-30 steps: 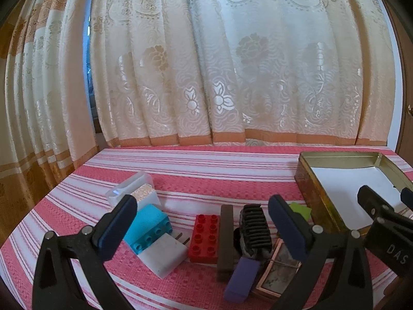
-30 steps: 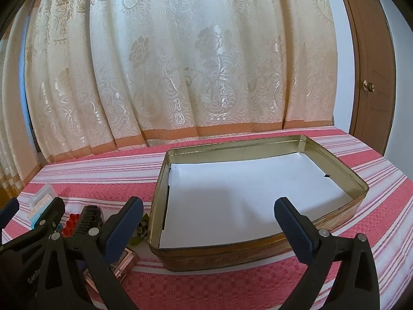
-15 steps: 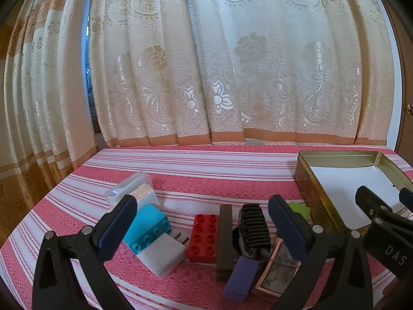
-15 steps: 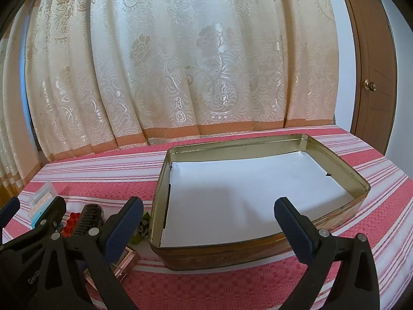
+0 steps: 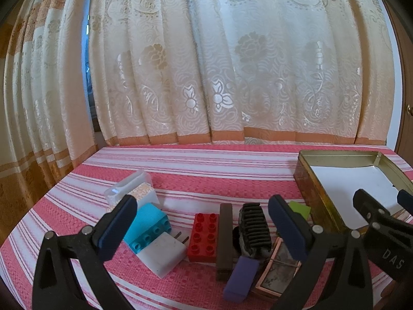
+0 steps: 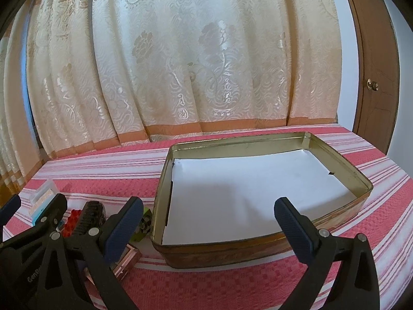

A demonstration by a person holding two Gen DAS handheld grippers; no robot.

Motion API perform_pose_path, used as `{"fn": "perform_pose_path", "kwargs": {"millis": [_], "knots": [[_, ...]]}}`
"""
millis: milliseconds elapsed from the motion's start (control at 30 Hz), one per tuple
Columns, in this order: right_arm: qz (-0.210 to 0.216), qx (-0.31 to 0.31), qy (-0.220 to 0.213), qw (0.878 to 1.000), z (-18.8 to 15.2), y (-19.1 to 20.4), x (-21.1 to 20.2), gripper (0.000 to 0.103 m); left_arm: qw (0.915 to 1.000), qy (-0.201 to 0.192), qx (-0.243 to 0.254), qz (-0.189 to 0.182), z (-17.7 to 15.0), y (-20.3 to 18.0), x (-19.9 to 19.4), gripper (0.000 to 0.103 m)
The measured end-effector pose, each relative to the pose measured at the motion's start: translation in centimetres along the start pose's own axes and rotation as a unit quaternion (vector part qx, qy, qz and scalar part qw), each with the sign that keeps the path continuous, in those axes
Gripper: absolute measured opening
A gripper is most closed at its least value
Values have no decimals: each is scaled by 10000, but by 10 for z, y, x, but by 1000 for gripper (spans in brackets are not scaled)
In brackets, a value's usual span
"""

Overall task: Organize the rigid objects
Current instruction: 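Grasp the copper-framed picture box with the right gripper while the left gripper approaches the purple block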

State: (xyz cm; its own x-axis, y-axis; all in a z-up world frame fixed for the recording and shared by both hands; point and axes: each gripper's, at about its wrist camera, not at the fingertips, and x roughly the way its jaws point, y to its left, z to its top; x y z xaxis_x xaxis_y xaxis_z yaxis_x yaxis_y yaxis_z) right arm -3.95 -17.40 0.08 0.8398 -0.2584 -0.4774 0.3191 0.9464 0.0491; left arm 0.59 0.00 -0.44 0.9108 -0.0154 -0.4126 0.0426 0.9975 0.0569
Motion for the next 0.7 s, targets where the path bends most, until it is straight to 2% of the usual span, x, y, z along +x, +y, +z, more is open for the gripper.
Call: {"fn": "perform_pose_path", "kwargs": {"millis": [367, 533, 700], "knots": [[304, -105, 157, 9994, -4, 5, 3, 103, 9998, 119, -127, 7, -2, 7, 0, 103], [685, -94, 319, 9971, -7, 9, 7, 103, 9992, 331, -200, 49, -7, 20, -1, 103], [1117, -340, 527, 9918, -12, 22, 8, 102, 9969, 647, -276, 362, -16, 46, -4, 103]]}}
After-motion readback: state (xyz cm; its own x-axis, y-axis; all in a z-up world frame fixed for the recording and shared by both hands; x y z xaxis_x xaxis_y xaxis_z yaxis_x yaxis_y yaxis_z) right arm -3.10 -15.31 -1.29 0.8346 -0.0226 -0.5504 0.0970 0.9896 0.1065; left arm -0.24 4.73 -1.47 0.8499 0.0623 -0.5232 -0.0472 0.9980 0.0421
